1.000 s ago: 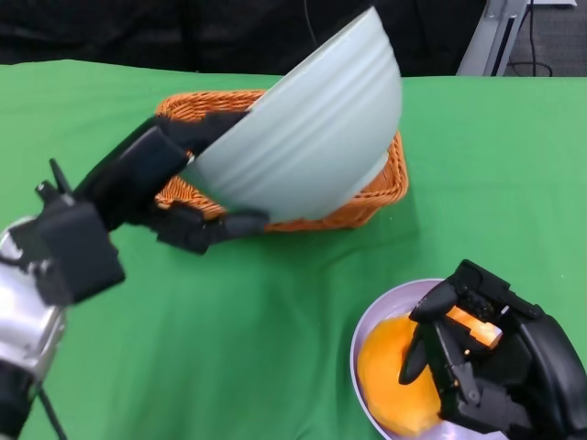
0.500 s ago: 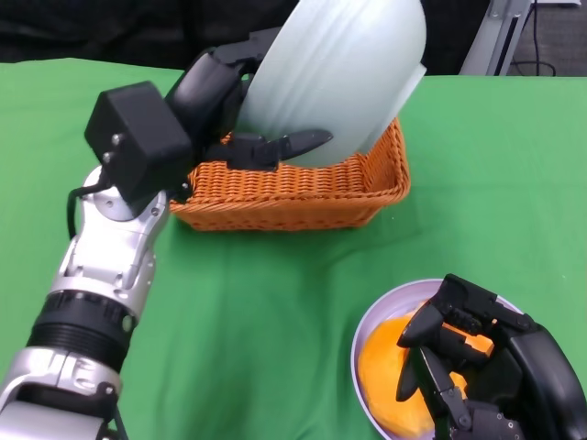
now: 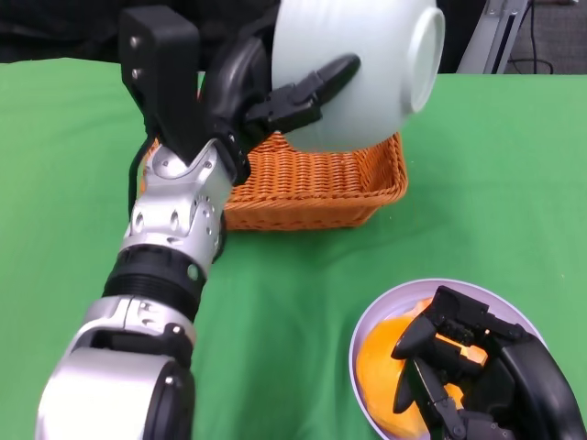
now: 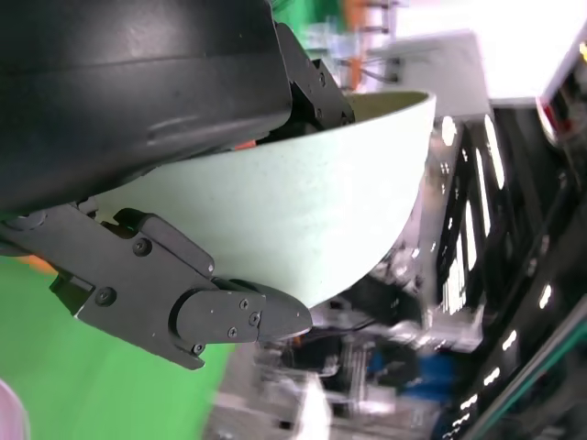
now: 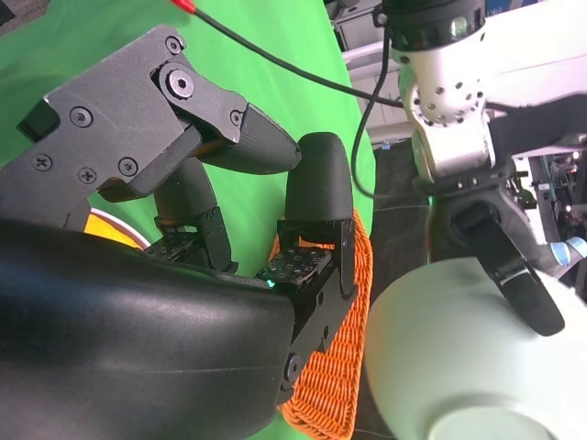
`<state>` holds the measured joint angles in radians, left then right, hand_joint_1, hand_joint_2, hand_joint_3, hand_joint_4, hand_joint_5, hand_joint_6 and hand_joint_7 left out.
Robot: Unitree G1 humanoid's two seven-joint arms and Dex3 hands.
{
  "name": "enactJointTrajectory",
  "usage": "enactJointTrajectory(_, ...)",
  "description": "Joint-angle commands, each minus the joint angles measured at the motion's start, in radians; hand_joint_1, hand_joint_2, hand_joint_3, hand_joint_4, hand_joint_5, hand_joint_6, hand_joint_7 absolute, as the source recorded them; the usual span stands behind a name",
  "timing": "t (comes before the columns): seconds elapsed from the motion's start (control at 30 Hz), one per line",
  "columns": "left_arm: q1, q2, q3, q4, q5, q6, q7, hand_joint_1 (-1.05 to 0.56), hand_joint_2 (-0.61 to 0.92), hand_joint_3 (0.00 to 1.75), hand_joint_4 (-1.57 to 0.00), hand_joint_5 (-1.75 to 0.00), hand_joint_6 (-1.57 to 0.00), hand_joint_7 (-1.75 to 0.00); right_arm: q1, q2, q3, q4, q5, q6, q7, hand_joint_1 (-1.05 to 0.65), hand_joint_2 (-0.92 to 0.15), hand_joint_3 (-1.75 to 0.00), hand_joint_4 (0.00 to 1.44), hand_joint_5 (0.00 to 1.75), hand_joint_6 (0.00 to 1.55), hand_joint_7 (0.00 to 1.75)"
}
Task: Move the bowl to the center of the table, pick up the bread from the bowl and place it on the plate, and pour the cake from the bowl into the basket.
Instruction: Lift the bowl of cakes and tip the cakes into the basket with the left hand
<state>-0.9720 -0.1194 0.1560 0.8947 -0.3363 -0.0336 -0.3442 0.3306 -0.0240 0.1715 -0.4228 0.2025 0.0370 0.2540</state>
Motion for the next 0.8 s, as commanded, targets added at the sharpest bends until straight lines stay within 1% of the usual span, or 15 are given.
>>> enactJointTrajectory(0.03,-0.051,-0.009,0.085,0.013,-0.090,0.114,0.041,-0.19,0.87,0.65,-0.73,-1.74,-0.70,-1.55,0.009,-0.009,-0.001,0.002,0.017,-0.010,0.009,-0.16,-0.53,-1.12,0.67,1.68,0.66,1.44)
enactJointTrajectory(0.13,-0.072,-0.016,0.173,0.029,-0.183,0.258,0.092,-0.21,0.89,0.64,-0.72,-1.75,-0.72,-1.52,0.010,-0.011,-0.003,0.006,0.023,-0.017,0.021,-0.15,-0.54,-1.11,0.67,1.68,0.66,1.44)
enactJointTrajectory(0.2,-0.077,-0.017,0.211,0.028,-0.219,0.325,0.137,-0.21,0.89,0.62,-0.72,-1.75,-0.72,-1.52,0.011,-0.012,-0.005,0.010,0.025,-0.021,0.027,-0.15,-0.54,-1.10,0.66,1.69,0.66,1.44)
enactJointTrajectory(0.33,-0.079,-0.020,0.270,0.026,-0.272,0.404,0.204,-0.21,0.92,0.59,-0.76,-1.75,-0.66,-1.59,0.011,-0.013,-0.008,0.014,0.031,-0.021,0.034,-0.13,-0.54,-1.10,0.67,1.69,0.66,1.44)
enactJointTrajectory(0.4,-0.085,-0.022,0.309,0.036,-0.302,0.430,0.250,-0.21,0.92,0.58,-0.77,-1.75,-0.66,-1.61,0.010,-0.015,-0.007,0.016,0.024,-0.027,0.035,-0.13,-0.54,-1.10,0.67,1.69,0.66,1.44)
enactJointTrajectory(0.5,-0.100,-0.015,0.362,0.078,-0.338,0.444,0.295,-0.27,0.92,0.58,-0.77,-1.75,-0.60,-1.66,0.009,-0.013,-0.006,0.024,0.021,-0.035,0.034,-0.13,-0.54,-1.11,0.67,1.68,0.66,1.44)
enactJointTrajectory(0.6,-0.108,-0.006,0.384,0.107,-0.348,0.444,0.293,-0.27,0.92,0.58,-0.76,-1.75,-0.56,-1.70,0.009,-0.015,-0.004,0.025,0.019,-0.035,0.033,-0.12,-0.53,-1.12,0.67,1.68,0.67,1.44)
enactJointTrajectory(0.63,-0.110,0.012,0.400,0.141,-0.361,0.457,0.267,-0.27,0.92,0.58,-0.76,-1.75,-0.55,-1.71,0.009,-0.015,-0.003,0.025,0.017,-0.040,0.033,-0.12,-0.53,-1.12,0.68,1.68,0.67,1.44)
enactJointTrajectory(0.67,-0.112,0.028,0.413,0.170,-0.369,0.470,0.246,-0.32,0.92,0.51,-0.74,-1.75,-0.52,-1.73,0.010,-0.015,-0.002,0.027,0.016,-0.045,0.034,-0.12,-0.53,-1.13,0.67,1.69,0.66,1.44)
enactJointTrajectory(0.7,-0.115,0.040,0.423,0.193,-0.375,0.478,0.230,-0.33,0.92,0.47,-0.73,-1.75,-0.50,-1.74,0.010,-0.015,-0.001,0.028,0.014,-0.049,0.035,-0.12,-0.53,-1.14,0.67,1.69,0.66,1.45)
enactJointTrajectory(0.8,-0.126,0.067,0.434,0.242,-0.372,0.495,0.194,-0.36,0.92,0.43,-0.71,-1.75,-0.47,-1.75,0.011,-0.016,-0.001,0.032,0.021,-0.049,0.040,-0.13,-0.52,-1.15,0.67,1.69,0.66,1.45)
